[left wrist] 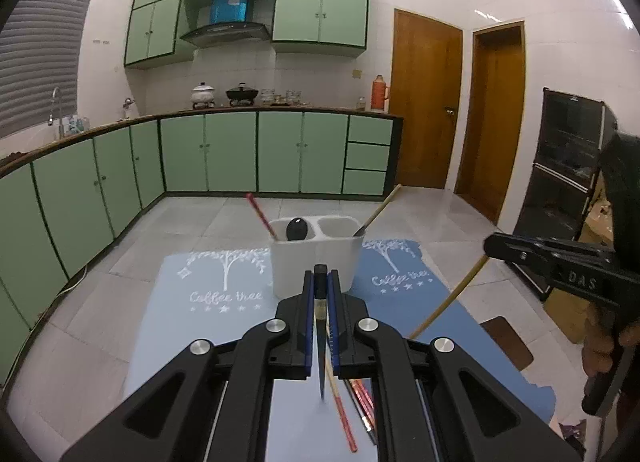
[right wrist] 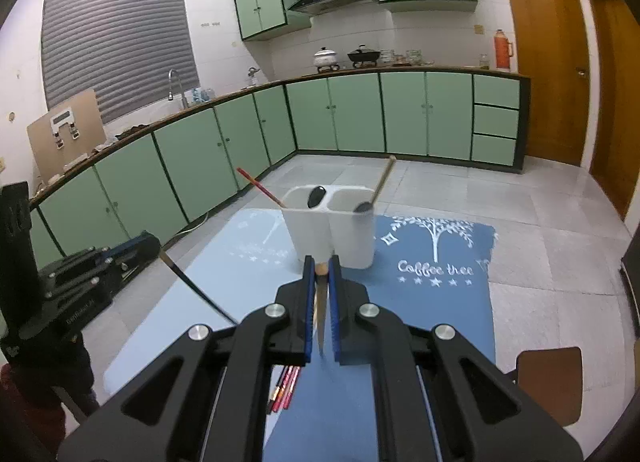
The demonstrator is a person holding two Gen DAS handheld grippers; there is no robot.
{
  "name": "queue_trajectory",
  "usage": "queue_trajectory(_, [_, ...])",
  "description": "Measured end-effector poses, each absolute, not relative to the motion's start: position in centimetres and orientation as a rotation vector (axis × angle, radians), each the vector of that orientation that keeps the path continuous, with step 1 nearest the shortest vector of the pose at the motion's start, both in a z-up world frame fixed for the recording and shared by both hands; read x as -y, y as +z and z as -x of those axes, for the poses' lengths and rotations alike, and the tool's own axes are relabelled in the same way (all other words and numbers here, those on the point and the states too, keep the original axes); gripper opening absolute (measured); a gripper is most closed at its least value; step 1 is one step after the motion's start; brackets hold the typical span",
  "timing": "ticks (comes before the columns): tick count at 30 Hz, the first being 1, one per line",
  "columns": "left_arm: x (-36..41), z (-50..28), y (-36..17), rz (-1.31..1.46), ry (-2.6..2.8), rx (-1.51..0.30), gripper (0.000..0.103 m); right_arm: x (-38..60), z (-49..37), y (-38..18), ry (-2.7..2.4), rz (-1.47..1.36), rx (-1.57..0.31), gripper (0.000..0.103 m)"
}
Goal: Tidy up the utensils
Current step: 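Carry both held chopsticks up over the white holder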
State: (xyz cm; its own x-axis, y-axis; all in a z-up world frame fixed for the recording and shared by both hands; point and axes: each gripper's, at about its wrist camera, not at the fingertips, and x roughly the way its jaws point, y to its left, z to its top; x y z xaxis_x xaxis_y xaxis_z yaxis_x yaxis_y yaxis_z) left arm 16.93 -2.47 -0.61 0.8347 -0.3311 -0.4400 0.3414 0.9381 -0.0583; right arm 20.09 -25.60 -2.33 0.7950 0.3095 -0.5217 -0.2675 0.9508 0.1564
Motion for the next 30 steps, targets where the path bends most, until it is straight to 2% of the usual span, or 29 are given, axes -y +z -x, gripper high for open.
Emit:
queue_trajectory(12, [2.5, -18.5, 2.1, -0.019, -0.376, -0.398, 0.006, 26.3, -22.8, 2.3, 0.336, -0.047, -0.513, 0.006])
queue_trajectory(24, [3.3, -22.8, 8.8, -0.013, -0.362, -0.209, 0.006, 26.7, -26.7, 8.6, 0.305, -0.019, -0.369, 0.006])
queue_trajectory(30, [4.5, -25.8, 11.1, -0.036, -0.342, -0.111, 0.006, 26.4, -29.9, 9.7, 0.274, 0.008, -0.333, 0.006])
